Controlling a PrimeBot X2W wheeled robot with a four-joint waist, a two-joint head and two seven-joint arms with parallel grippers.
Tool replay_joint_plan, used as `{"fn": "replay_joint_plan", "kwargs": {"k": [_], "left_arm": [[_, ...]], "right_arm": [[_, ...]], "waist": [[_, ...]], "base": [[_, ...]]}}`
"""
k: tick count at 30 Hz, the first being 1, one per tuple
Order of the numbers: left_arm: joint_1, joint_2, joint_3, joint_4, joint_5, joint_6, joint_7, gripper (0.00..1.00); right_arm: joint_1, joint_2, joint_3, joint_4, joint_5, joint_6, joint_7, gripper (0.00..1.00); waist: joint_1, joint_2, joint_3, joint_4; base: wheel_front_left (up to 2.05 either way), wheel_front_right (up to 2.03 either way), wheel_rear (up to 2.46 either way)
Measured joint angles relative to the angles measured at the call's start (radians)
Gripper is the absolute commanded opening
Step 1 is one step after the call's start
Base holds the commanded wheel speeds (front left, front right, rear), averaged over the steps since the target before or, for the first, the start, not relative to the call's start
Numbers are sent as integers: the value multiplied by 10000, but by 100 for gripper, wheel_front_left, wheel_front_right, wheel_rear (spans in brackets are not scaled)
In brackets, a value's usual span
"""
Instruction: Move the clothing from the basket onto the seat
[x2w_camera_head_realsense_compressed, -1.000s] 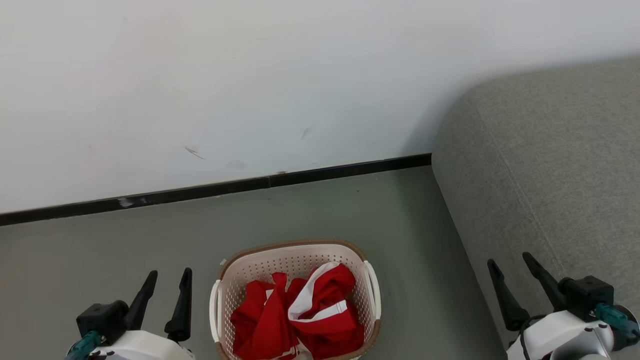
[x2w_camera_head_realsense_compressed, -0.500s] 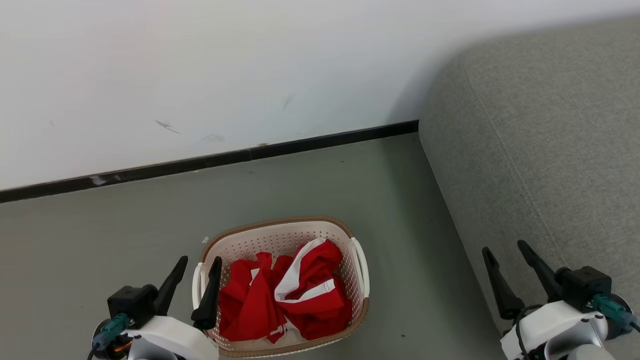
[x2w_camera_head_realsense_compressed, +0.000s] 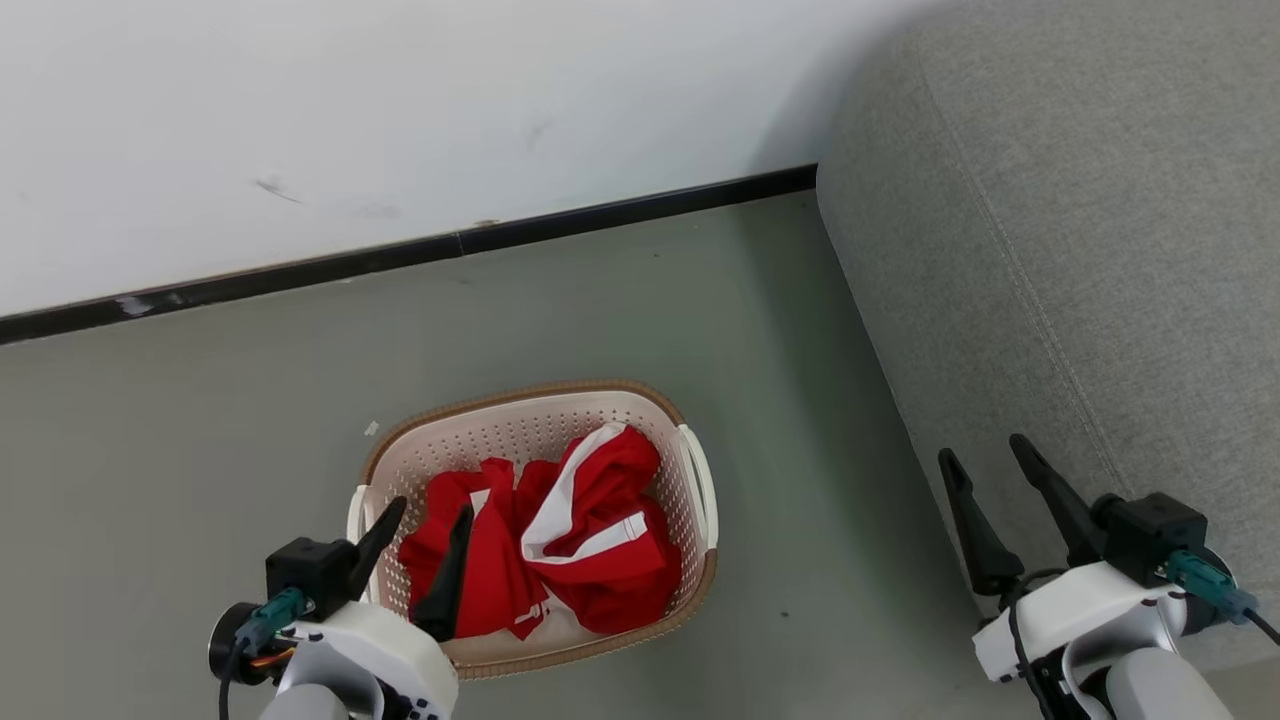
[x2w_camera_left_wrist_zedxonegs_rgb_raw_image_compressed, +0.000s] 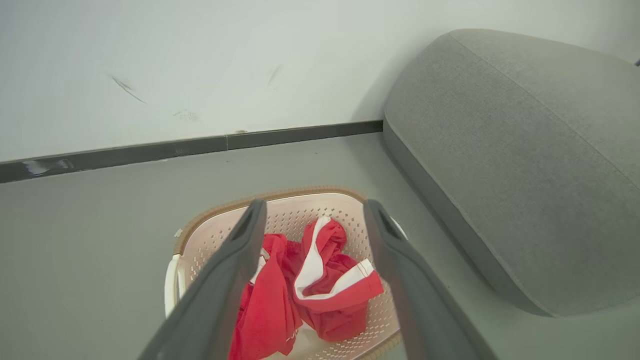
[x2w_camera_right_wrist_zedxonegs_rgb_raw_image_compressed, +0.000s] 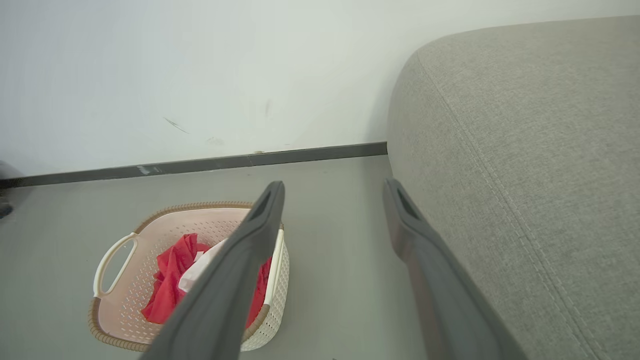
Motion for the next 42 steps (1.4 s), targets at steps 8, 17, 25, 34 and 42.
{"fn": "replay_joint_plan", "kwargs": {"k": [8,17,25,34,42], "left_arm": [[-809,-10,-313,458,407,54,360,100],[-1766,2,-640,1083,955,278,920,100],[-2445,42,-734,1419,1227,403,1175,100],[-3087,155,-767,1772,1503,809,1580,100],[-3515,337,-727,2211,1613,1164,2004,100]], "right_arm": [[-364,117,82,-69,109,0,0,100],[-802,290,130,-123,211,0,0,100],[-1139,370,71,-261,278,0,-2,100],[-1323,430,-13,-368,330,0,-2,100],[-1692,512,146,-418,464,0,-2,100]], "waist": [[0,0,647,-199],[0,0,1467,-466],[0,0,2084,-746],[-1,0,2747,-1080],[0,0,3324,-1352]], "base": [[0,0,0],[0,0,0],[0,0,0],[0,0,0],[0,0,0]]}}
